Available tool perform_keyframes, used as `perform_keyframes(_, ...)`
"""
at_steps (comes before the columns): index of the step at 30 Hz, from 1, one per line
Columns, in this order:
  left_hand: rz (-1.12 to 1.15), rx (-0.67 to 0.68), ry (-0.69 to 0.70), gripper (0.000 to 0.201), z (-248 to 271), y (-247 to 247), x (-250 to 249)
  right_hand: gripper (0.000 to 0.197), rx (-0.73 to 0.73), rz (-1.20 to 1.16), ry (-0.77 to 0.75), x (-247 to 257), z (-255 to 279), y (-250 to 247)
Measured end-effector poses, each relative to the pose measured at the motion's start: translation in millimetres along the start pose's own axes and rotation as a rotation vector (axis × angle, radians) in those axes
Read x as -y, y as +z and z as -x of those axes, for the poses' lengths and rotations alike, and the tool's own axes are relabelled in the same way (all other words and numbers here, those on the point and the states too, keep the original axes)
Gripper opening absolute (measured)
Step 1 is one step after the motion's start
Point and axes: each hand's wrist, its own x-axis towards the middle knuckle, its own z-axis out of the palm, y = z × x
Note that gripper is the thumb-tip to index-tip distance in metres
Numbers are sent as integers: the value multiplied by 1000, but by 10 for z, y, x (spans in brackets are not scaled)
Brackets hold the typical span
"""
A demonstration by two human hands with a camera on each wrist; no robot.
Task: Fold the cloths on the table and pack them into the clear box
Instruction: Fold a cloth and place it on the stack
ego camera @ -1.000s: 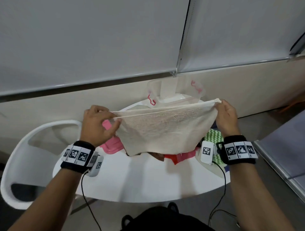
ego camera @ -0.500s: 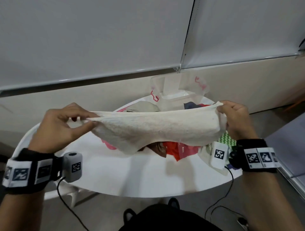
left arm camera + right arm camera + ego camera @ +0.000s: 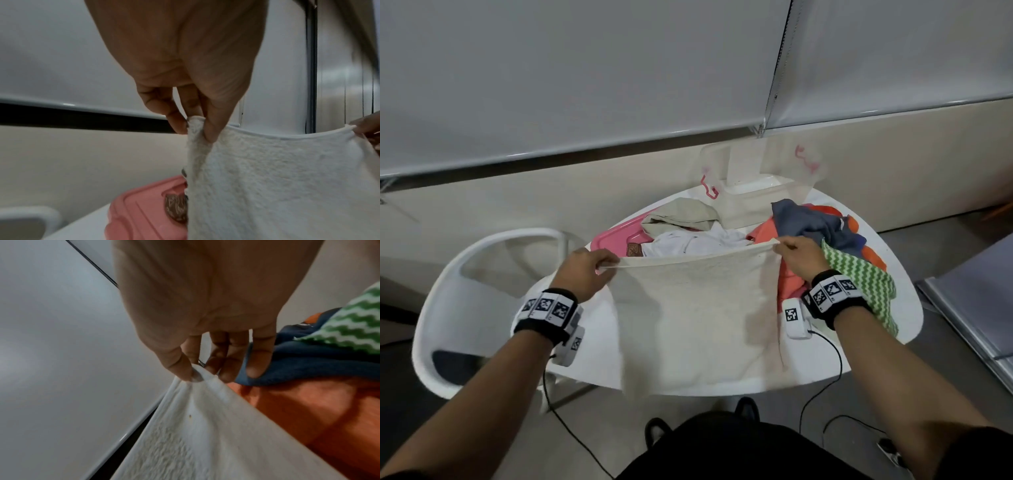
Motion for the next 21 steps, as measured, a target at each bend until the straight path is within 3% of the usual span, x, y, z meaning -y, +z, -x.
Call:
perform_keyframes(4, -21, -76, -94, 43, 45, 225, 53, 31, -30, -15, 56, -143, 32, 124)
perform_keyframes(8, -94, -134, -51, 25, 163, 327, 66, 17, 6, -121, 117, -230, 159, 167)
perform_keyframes(14, -157, 11, -38, 25, 418, 618, 112, 16, 47, -288, 282, -472, 399, 354)
perform_keyframes(21, -156, 137, -84, 22, 820, 1020, 193, 4, 187, -236, 434, -959, 830, 604)
